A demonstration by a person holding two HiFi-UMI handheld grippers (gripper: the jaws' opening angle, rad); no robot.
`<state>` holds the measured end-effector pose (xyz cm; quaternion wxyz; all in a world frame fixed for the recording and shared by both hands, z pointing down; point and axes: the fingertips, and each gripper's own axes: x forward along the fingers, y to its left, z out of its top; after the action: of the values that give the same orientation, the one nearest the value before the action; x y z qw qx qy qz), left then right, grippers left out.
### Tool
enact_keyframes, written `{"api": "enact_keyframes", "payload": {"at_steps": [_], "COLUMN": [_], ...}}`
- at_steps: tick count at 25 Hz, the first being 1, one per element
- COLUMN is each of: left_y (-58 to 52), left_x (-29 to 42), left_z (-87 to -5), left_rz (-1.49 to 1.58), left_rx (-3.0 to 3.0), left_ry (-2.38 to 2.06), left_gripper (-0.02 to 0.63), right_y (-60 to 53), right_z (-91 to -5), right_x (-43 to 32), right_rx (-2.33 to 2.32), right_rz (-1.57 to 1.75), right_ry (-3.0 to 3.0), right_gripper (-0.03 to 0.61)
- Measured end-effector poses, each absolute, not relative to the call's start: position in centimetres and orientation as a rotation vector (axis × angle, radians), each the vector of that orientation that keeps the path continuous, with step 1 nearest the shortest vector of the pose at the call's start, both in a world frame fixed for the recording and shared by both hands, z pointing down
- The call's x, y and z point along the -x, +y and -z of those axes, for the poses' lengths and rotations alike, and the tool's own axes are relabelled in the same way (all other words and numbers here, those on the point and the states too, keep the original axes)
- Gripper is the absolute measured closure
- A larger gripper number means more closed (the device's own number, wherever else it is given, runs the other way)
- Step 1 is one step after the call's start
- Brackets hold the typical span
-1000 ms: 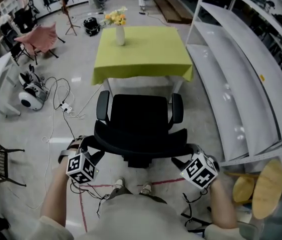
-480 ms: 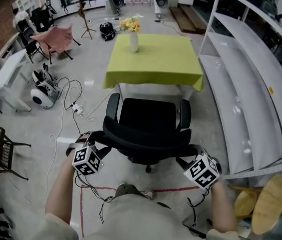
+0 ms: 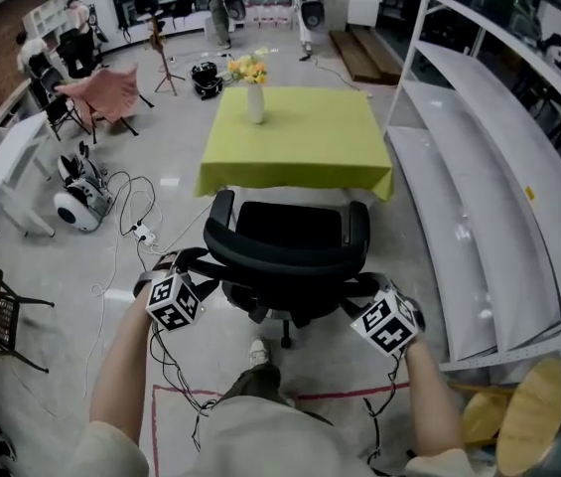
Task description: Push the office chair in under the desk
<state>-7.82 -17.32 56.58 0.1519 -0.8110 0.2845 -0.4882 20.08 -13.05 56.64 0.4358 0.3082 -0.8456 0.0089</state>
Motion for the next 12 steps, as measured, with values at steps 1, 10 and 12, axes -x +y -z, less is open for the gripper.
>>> {"api": "enact_keyframes", "payload": {"at_steps": [1,10,12], "left_y": [-18.1,-25.2,-26.7], "left_x": [7.6,5.7,5.6], "left_z": [-56.6,-56.3,-56.2], "left_rz": [1.398,1.41,1.414], "left_rx": [2.329,2.326,2.318], "left_ry": [0.819,0.817,0.817], "left_gripper": [0.336,0.331,0.333], "right_y": [-13.9,-21.4,-23.2], "right_z": [-56.7,-56.6,-56.7], "right_x": [-20.3,-22.2,-22.4], "right_rx": [-0.771,-0.785,-0.778], "right_rz": [-0.017,-0.022,-0.042], "right_ry": [-2.102,-2.102,-2.092], "right_gripper": [0.353,0.342,0.336]}}
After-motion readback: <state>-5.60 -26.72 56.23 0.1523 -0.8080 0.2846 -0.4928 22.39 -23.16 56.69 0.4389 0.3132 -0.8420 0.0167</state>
